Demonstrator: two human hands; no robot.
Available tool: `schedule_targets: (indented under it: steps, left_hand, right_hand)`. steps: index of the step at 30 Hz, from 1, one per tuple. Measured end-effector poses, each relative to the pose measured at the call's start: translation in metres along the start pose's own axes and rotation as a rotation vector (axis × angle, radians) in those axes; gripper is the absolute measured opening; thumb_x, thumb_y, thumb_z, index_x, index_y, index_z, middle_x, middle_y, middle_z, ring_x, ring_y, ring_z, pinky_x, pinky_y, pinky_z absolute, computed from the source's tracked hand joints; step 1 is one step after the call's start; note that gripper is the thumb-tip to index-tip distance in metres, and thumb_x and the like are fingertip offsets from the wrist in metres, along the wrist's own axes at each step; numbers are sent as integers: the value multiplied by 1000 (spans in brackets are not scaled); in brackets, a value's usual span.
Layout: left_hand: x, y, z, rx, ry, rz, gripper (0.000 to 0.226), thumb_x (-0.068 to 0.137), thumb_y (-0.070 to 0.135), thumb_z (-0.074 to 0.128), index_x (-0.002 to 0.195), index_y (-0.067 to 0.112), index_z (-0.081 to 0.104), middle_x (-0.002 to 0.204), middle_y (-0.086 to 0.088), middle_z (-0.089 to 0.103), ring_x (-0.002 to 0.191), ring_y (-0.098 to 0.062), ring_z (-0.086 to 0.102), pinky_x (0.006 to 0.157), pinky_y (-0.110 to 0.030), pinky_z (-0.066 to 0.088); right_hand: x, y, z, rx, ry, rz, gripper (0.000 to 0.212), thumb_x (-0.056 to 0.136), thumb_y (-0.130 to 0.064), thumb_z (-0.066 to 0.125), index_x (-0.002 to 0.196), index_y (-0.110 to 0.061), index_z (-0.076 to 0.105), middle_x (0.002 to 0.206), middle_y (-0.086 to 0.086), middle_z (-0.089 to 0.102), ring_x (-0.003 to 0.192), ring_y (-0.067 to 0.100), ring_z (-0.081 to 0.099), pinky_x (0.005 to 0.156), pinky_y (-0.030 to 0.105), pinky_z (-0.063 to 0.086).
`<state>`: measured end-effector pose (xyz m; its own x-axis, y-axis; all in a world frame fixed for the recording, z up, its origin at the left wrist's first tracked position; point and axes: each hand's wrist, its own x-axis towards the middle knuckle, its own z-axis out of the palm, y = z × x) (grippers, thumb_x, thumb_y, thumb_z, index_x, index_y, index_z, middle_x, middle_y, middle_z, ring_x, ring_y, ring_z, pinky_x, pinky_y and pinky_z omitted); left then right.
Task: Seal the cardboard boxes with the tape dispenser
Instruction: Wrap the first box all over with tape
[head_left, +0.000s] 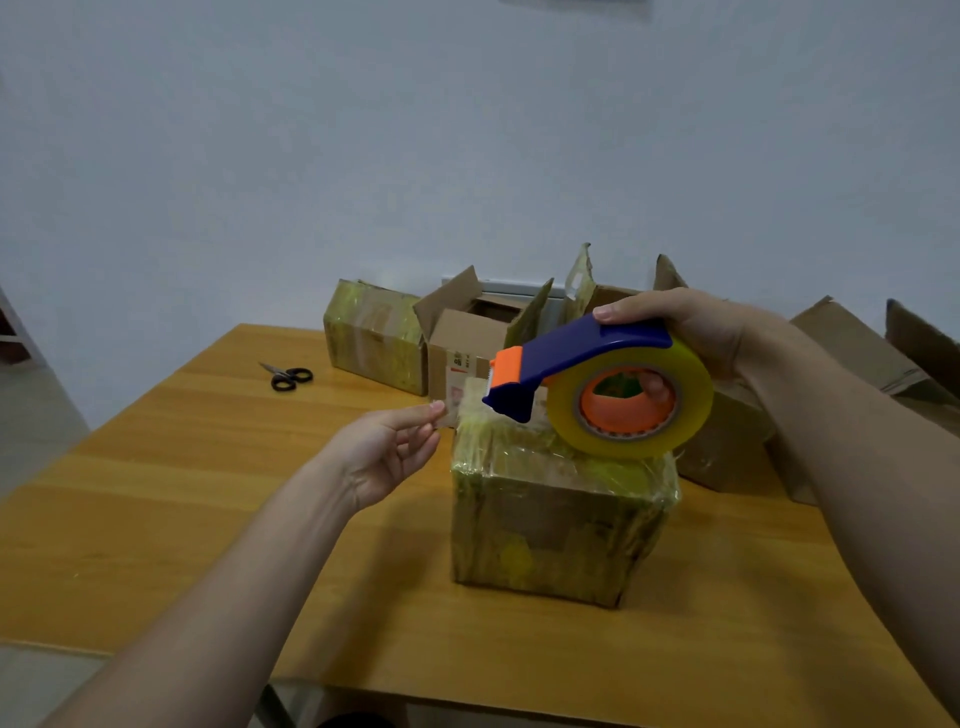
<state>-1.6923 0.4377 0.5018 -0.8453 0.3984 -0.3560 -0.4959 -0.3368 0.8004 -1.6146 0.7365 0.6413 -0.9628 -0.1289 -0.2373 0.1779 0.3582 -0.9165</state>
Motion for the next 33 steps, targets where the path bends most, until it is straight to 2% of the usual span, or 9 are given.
schedule_targets:
  steps: [8, 11, 13, 16, 19, 22, 26, 29, 33]
  left_hand:
    - [1, -26, 4, -15, -62, -9, 26, 80, 14, 79, 102, 2, 77, 82, -8, 74, 66, -10, 68, 65, -25, 64]
    - [-3, -44, 17, 446, -9, 139, 23, 106, 32, 56, 116, 14, 67, 81, -4, 66, 66, -14, 61, 57, -25, 56]
    - [-4, -47, 21, 838, 74, 294, 22, 108, 44, 49, 117, 25, 57, 91, -1, 72, 69, -10, 66, 56, -26, 52]
    - [-2, -24, 26, 880, 122, 544, 19, 108, 29, 52, 125, 36, 50, 112, 4, 68, 95, -7, 66, 71, -23, 48]
    - [0, -4, 37, 556, -115, 531, 51, 92, 30, 51, 143, 30, 54, 139, 2, 62, 124, -15, 60, 100, -36, 49]
    - [-2, -21, 41, 603, -399, 514, 73, 80, 55, 58, 150, 36, 49, 157, 1, 47, 143, -21, 47, 117, -49, 39]
    - [1, -16, 38, 882, -410, 524, 79, 56, 74, 82, 125, 76, 44, 162, 25, 24, 148, -8, 29, 118, -39, 34]
    - [8, -4, 34, 1073, -401, 480, 97, 56, 69, 86, 141, 58, 41, 156, 24, 29, 144, -7, 34, 119, -41, 33]
    - [12, 2, 33, 1159, -447, 474, 90, 60, 70, 84, 138, 60, 41, 144, 33, 32, 129, 13, 37, 102, -21, 37]
  right_hand:
    - [2, -6, 3, -14, -9, 44, 46, 81, -47, 75, 108, -10, 68, 82, 10, 73, 55, 19, 64, 48, 27, 55]
    - [3, -6, 6, -16, 5, 42, 46, 81, -48, 70, 108, -10, 68, 83, 9, 73, 56, 18, 65, 47, 26, 54]
    - [4, -8, 9, -29, 0, 39, 47, 82, -48, 70, 109, -10, 68, 84, 9, 73, 55, 18, 65, 47, 26, 53]
    - [6, -11, 11, -40, -9, 38, 48, 82, -47, 70, 110, -9, 68, 81, 8, 73, 52, 17, 64, 45, 25, 52]
    - [8, -10, 9, -38, -9, 40, 50, 81, -48, 70, 112, -8, 67, 80, 8, 73, 51, 16, 64, 45, 25, 53]
    - [7, -5, 2, 4, -8, 50, 47, 82, -48, 72, 108, -8, 70, 81, 11, 71, 49, 18, 62, 46, 27, 55]
    - [7, 4, -8, 97, -43, 34, 47, 81, -47, 72, 108, -9, 72, 87, 14, 71, 60, 24, 64, 59, 34, 58]
    - [7, 11, -11, 117, -116, 3, 60, 84, -48, 67, 123, -3, 62, 81, 11, 74, 54, 21, 66, 57, 34, 59]
    - [0, 18, -20, 145, -138, -32, 79, 69, -53, 86, 127, -5, 62, 91, 12, 73, 58, 22, 67, 53, 32, 57]
